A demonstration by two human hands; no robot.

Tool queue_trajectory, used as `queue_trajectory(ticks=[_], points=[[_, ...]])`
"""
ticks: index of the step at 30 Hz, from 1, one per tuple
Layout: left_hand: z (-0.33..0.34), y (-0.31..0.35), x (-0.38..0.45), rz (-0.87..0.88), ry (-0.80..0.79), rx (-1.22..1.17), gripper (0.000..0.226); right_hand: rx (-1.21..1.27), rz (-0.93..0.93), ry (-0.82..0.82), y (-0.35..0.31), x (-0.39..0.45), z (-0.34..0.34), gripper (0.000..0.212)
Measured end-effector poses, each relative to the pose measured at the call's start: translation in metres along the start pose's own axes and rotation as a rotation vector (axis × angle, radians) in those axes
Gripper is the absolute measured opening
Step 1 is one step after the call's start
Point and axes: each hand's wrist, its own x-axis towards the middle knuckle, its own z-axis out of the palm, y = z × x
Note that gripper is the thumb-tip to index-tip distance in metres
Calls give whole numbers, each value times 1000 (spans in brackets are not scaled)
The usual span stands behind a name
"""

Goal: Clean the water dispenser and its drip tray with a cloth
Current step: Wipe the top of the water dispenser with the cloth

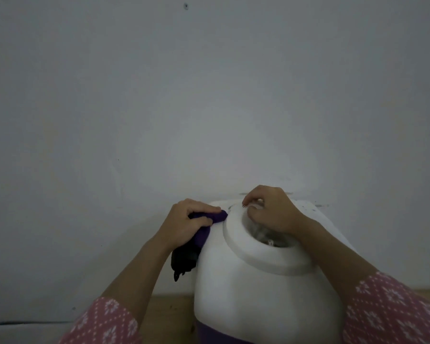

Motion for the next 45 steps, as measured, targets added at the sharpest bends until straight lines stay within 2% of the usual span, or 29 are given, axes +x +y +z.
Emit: queue_trajectory(ticks=[6,9,14,22,26,30,32,38,43,45], points=[[1,-4,12,77,-32,143,40,-30,0,-19,8,10,-3,26],[8,0,37,41,-87,272,32,-24,1,2,9,10,-2,29],[20,10,73,-22,-212,382,34,-30,-45,21,13,9,1,34],[0,8,41,113,-236,280,37,-22,-26,4,13,12,-1,36],[-27,2,26,131,-300,287,43,-3,-46,35,14,11,1,35],[-19,6,28,151,-99,234,37,7,-62,45,15,11,2,35],[-6,9,31,146,-79,256,34,9,-62,59,16,11,3,36],[0,12,34,197,-185,312,33,-14,-77,63,16,11,5,35],[-10,5,12,247,-183,319,32,-27,-66,73,16,11,7,34],[-21,4,6,255,-259,303,33,-34,-67,75,17,12,8,34]])
